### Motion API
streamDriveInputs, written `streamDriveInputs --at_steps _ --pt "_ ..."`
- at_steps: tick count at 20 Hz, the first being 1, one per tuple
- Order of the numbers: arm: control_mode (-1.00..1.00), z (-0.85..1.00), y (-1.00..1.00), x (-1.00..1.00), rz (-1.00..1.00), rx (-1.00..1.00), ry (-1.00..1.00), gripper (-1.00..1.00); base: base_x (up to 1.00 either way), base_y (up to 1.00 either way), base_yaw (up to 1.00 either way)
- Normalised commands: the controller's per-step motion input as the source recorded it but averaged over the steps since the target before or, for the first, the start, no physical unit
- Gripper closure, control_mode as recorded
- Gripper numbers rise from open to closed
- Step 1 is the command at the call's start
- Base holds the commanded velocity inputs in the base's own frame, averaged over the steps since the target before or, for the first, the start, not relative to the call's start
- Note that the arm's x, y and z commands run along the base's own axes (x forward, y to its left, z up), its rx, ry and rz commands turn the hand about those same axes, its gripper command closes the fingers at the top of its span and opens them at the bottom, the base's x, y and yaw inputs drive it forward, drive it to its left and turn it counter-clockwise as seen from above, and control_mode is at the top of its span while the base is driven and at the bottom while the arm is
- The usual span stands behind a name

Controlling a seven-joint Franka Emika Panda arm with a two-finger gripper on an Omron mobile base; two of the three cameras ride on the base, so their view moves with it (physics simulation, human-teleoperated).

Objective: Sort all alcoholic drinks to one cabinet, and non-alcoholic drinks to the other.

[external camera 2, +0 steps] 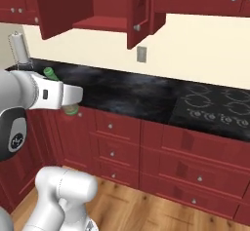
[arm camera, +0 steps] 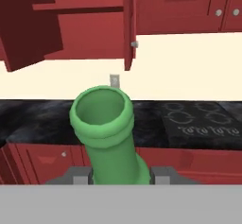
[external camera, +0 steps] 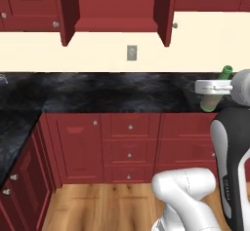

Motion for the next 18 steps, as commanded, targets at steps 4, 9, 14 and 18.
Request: streamDriveInputs --at_steps 4,9,14,18 --pt "1.0 0.0 0.0 0.0 0.0 0.0 0.0 1.0 0.39 0.33 -0.23" --pt "1.0 0.0 0.0 0.0 0.0 0.0 0.0 1.0 0.38 0.37 -0.22" --pt "1.0 0.0 0.0 0.0 0.0 0.0 0.0 1.0 0.35 0.4 -0.21" --pt "1.0 0.0 0.0 0.0 0.0 0.0 0.0 1.0 0.33 0.43 -0.21"
